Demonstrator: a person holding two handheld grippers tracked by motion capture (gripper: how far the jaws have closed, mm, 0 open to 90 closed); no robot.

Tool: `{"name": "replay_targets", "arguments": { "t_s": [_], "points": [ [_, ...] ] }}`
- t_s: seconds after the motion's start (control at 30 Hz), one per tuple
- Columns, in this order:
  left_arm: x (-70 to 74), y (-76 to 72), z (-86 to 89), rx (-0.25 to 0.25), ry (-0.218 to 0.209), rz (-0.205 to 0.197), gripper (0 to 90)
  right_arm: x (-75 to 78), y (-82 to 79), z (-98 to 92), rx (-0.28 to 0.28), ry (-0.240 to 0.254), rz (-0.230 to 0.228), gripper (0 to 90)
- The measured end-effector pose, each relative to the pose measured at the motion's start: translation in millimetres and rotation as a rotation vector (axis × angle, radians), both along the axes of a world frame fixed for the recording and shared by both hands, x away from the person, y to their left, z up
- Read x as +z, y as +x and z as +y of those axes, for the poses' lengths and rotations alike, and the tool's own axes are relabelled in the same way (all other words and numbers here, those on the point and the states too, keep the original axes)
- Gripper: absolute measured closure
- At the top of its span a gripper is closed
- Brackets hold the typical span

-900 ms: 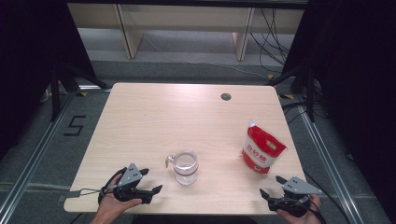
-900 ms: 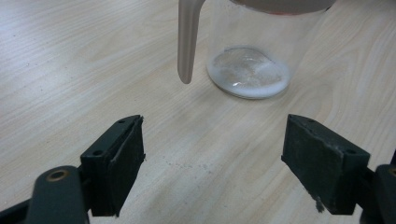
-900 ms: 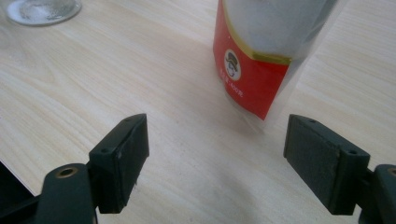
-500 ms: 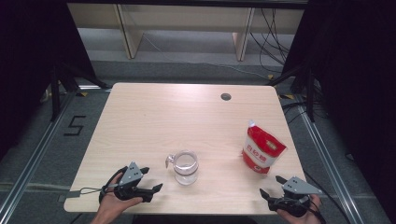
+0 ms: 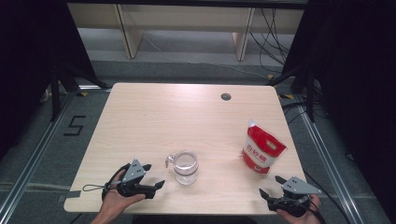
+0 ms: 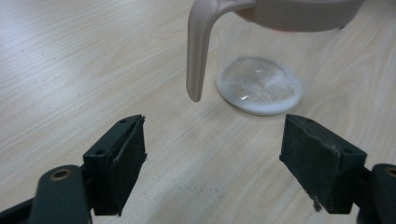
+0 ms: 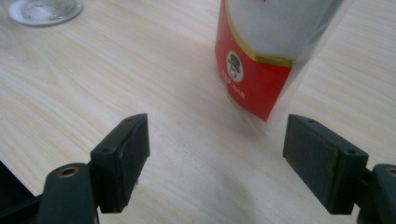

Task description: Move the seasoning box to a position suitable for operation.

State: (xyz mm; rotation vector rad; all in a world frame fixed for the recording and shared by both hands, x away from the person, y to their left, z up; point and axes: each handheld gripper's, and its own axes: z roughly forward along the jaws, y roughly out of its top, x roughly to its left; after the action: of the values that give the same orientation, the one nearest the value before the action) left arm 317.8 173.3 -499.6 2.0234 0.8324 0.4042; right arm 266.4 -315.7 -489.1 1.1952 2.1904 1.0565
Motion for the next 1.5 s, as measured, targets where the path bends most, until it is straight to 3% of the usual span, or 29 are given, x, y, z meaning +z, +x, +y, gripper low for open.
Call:
{"name": "replay_targets", "arguments": {
  "t_s": [0.03,0.07,0.13,0.23,0.3,0.37,0.43,0.47,0.5,0.7,0.77,0.97,1.13,1.2,1.23,1.37,1.5],
  "points": [
    [-0.9,1.3,-1.8,0.009,-0.029,-0.009,22.0,-0.5,2.4,-1.9,0.02,-0.019,-0.022,23.6],
    [0.9,2.6,-0.8,0.013,-0.007,-0.007,22.2,-0.7,2.0,-1.4,0.015,-0.016,-0.019,23.6],
    [1.5,6.7,-1.9,0.027,-0.024,-0.02,23.5,-1.2,3.4,-1.3,0.04,-0.014,-0.022,23.8],
    [4.2,12.1,-3.4,0.038,-0.041,-0.018,24.8,-0.5,1.2,0.4,0.014,-0.011,-0.017,24.1],
    [7.8,14.1,-3.6,0.033,-0.064,-0.035,26.4,-0.2,0.4,1.0,0.016,-0.006,-0.007,24.1],
    [12.3,17.0,-4.0,0.003,-0.058,-0.062,29.3,-0.2,1.2,0.8,0.013,-0.006,-0.015,24.1],
    [15.5,19.4,-5.1,-0.023,-0.078,-0.08,32.8,-0.8,4.1,-2.0,0.038,-0.04,-0.055,24.1],
    [17.3,20.2,-5.6,-0.032,-0.072,-0.086,34.5,-0.4,0.7,0.7,0.014,-0.011,-0.013,24.1],
    [17.7,21.7,-6.0,-0.046,-0.065,-0.092,35.1,0.0,0.6,0.7,0.016,-0.011,-0.008,24.1],
    [10.1,27.5,-13.4,-0.072,-0.014,-0.1,40.8,-0.3,1.1,1.1,0.013,-0.007,-0.012,24.2],
    [7.0,29.8,-16.8,-0.075,-0.008,-0.099,42.5,-0.5,1.8,0.2,0.024,-0.02,-0.034,24.3],
    [1.9,35.1,-25.9,-0.091,0.024,-0.117,49.5,-0.2,0.6,1.2,0.016,-0.006,-0.008,24.3],
    [0.0,40.4,-26.5,-0.095,0.011,-0.121,55.6,-0.9,2.5,-0.1,0.041,-0.027,-0.027,24.3],
    [-1.2,45.1,-28.1,-0.104,0.019,-0.132,57.4,-0.9,1.1,1.9,0.023,-0.016,-0.006,24.3],
    [-1.7,46.3,-28.6,-0.108,0.014,-0.135,58.4,-1.3,3.4,0.3,0.054,-0.028,-0.024,24.3],
    [-2.9,47.0,-29.7,-0.133,0.002,-0.132,67.7,-1.3,2.8,0.9,0.047,-0.021,-0.019,24.3],
    [-1.8,44.6,-29.2,-0.155,0.023,-0.138,74.1,-1.2,2.8,1.2,0.047,-0.017,-0.019,24.3]
  ]
}}
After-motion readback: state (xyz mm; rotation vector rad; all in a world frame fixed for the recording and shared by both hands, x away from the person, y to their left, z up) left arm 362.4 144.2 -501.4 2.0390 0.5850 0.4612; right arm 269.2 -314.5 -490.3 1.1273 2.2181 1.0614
